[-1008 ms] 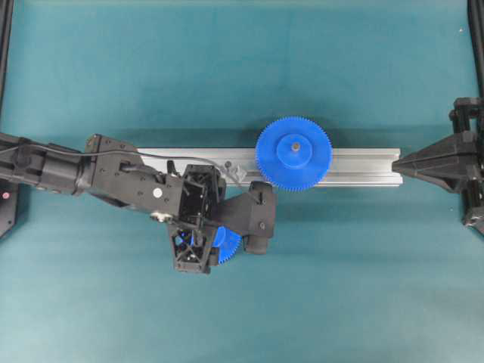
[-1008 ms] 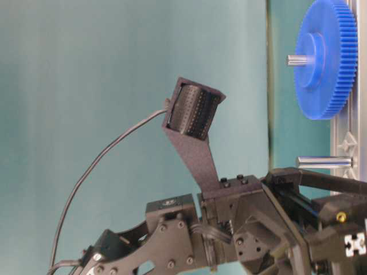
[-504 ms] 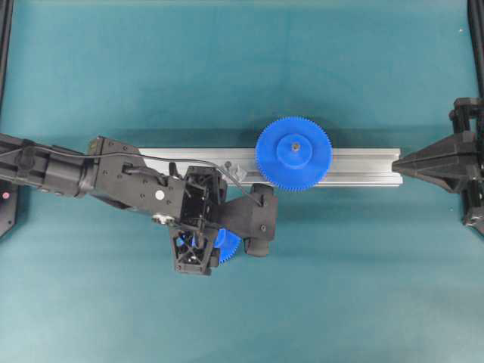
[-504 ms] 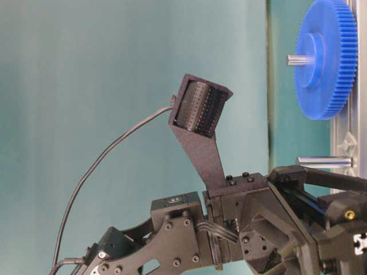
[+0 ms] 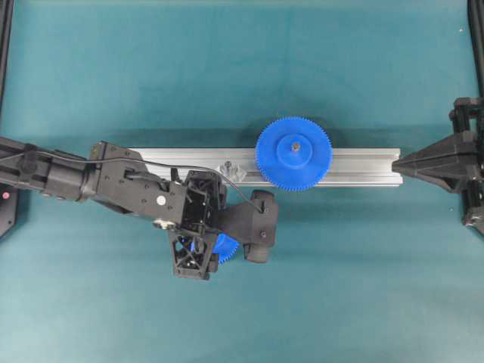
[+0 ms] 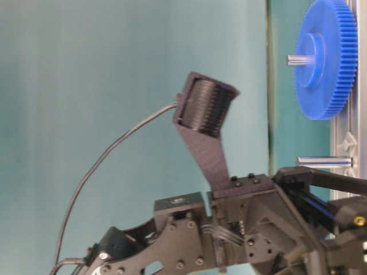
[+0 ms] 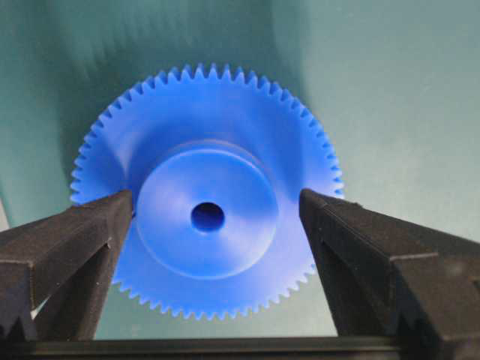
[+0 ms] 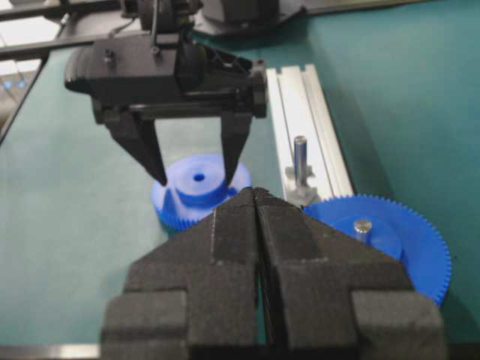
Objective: Find the location of the shaft and insert the small gear.
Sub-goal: 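Lift the small blue gear off the table with the left gripper, then carry the gear over the empty shaft on the rail, then align the gear's bore above the shaft tip with the left gripper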
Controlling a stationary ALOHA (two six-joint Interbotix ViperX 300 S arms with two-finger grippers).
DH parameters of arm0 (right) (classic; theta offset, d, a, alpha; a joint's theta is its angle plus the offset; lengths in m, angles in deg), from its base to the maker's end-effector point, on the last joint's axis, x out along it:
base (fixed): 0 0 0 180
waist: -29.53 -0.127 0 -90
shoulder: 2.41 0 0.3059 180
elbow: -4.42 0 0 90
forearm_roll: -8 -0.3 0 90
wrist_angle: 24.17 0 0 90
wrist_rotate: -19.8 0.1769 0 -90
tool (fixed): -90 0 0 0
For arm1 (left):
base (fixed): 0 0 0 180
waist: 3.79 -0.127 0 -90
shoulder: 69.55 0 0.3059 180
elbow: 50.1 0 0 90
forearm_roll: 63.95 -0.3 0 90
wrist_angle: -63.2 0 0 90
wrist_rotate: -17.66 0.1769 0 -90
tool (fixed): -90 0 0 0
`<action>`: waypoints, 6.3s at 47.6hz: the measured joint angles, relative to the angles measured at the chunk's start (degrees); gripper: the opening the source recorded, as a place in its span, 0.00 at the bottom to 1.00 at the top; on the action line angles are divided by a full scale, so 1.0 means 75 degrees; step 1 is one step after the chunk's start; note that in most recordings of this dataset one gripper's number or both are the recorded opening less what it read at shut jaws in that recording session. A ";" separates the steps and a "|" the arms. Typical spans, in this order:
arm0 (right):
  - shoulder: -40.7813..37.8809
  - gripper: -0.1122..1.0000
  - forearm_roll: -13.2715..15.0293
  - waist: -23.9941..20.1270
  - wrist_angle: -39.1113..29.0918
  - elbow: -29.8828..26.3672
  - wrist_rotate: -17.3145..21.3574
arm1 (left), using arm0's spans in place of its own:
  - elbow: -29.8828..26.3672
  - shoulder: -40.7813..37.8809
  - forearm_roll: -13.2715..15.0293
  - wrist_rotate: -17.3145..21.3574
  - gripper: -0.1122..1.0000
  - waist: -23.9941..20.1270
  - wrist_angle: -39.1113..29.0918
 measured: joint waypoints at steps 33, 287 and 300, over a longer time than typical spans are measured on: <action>0.0000 0.08 -0.0012 0.0000 0.0000 0.0000 0.0000 | -0.0047 -0.0129 -0.0012 -0.0047 0.67 -0.0023 -0.0023; 0.0129 0.08 -0.0012 0.0070 -0.0023 0.0047 0.0117 | -0.1734 0.0293 -0.0012 0.2203 0.67 -0.1863 -0.2309; 0.0129 0.08 -0.0012 0.0059 -0.0023 0.0059 0.0270 | -0.1957 0.0152 -0.0012 0.2203 0.67 -0.1863 -0.2437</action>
